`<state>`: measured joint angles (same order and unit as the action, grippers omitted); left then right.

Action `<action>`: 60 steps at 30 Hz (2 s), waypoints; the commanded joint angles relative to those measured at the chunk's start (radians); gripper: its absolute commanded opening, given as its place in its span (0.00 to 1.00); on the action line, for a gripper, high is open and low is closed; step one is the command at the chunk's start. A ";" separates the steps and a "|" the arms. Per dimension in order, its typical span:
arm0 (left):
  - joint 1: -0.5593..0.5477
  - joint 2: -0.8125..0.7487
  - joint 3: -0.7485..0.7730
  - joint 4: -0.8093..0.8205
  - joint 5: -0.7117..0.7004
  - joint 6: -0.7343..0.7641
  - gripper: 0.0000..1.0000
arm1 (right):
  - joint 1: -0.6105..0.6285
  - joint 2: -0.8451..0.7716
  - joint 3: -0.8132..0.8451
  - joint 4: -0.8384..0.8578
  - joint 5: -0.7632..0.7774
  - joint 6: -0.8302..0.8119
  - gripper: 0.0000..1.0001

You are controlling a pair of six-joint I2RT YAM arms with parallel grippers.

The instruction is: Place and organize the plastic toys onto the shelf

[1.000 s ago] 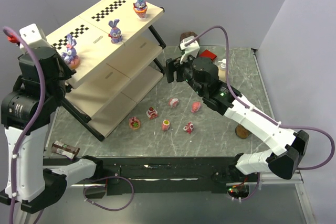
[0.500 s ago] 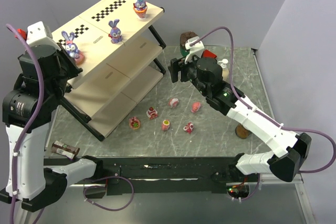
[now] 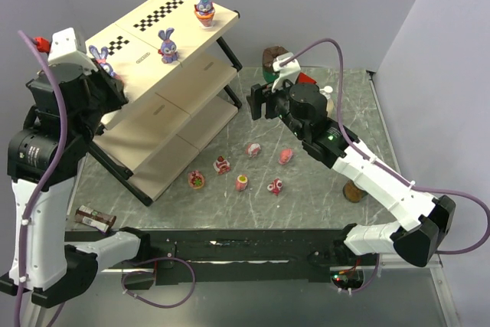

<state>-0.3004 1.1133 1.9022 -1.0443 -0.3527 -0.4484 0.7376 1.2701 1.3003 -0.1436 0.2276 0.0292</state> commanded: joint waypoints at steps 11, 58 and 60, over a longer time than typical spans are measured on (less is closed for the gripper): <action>0.003 0.112 0.285 0.040 -0.121 0.111 0.69 | -0.021 -0.044 -0.016 0.042 0.009 0.017 0.83; 0.285 0.063 0.043 0.082 0.156 0.077 0.46 | -0.050 0.064 0.067 0.007 -0.042 0.041 0.81; 0.285 0.056 0.028 0.082 0.140 0.059 0.45 | -0.050 0.066 0.067 0.004 -0.048 0.043 0.81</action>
<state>-0.0208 1.1946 1.9461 -0.9768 -0.1665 -0.3592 0.6956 1.3323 1.3239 -0.1509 0.1917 0.0589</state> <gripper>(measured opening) 0.457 0.816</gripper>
